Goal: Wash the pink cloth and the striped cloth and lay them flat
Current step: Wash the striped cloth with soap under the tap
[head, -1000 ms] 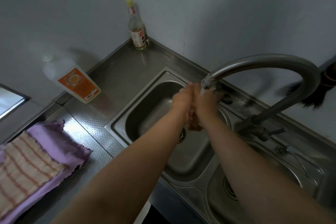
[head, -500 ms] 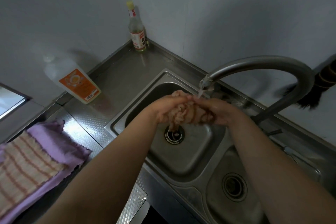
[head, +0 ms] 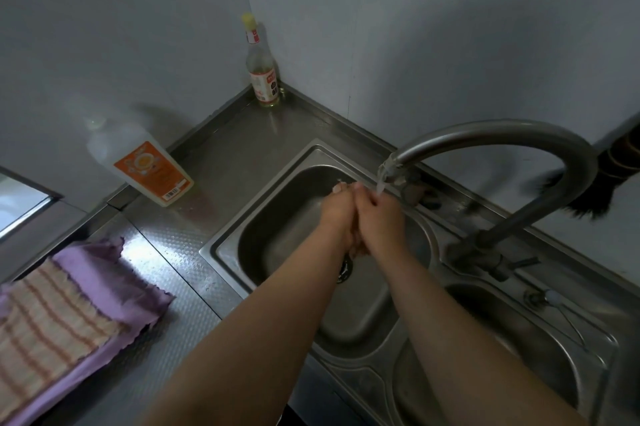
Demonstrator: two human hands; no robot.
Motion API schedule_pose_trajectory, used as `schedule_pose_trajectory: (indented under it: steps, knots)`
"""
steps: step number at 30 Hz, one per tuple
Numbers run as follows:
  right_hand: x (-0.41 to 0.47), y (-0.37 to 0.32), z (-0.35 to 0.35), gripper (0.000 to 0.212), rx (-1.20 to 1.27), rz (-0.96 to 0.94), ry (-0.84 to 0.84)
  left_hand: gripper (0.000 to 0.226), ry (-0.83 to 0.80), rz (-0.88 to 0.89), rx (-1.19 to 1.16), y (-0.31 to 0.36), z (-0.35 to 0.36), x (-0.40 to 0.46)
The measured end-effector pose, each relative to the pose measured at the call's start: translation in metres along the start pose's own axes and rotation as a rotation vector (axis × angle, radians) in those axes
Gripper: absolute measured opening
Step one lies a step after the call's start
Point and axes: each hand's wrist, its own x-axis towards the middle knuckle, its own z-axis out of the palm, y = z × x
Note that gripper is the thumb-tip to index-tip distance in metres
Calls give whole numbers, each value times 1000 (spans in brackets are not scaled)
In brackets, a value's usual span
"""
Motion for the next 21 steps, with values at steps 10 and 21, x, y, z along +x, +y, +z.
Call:
schedule_pose_trajectory:
  steps: [10, 21]
  knots:
    - [2, 2, -5, 38, -203, -25, -3, 31, 32, -55, -14, -5, 8, -2]
    - [34, 29, -35, 21, 283, 366, -343, 73, -146, -244, 170, 13, -39, -11]
